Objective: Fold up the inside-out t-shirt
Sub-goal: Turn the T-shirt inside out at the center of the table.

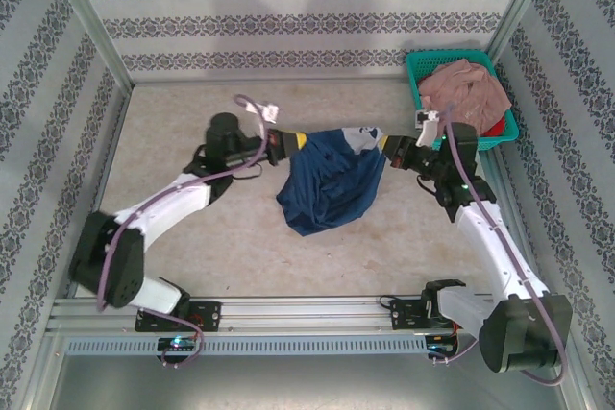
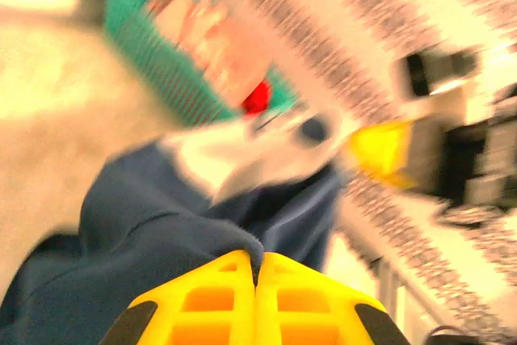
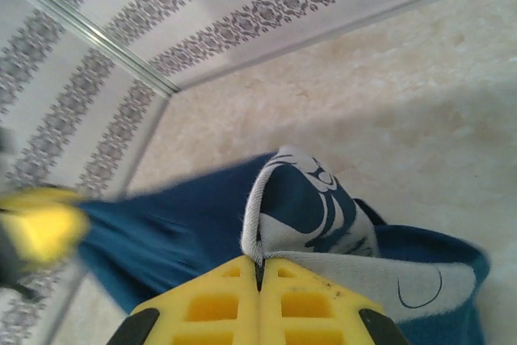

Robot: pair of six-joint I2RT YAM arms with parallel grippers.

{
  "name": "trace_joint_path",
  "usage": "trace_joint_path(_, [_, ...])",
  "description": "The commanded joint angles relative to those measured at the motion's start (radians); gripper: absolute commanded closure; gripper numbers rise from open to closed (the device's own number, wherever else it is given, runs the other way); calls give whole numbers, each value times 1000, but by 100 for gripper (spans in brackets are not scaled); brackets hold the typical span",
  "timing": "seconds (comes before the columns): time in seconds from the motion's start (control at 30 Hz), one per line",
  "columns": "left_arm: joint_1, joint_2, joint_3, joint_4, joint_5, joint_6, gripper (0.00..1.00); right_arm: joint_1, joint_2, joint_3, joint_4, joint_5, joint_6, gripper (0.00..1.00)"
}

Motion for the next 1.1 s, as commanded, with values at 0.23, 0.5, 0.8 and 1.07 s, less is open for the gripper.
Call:
trace_joint_path(0.23, [68,-39,-36,196,233,-135,100,190,41,132,-348,602,-244,70])
trace_joint_path(0.5, [77,-44,-21,136,244,-89,100,479,-17,33,-113,442,-489,48])
trace_joint_path(0.8, [78,-85,-30,76,228,-50,100,418,364,139,88,210,-471,52])
trace_joint_path(1.07, [100,-150,-26,-280,-117,127,100,285,181,163,79,-94,-272,100])
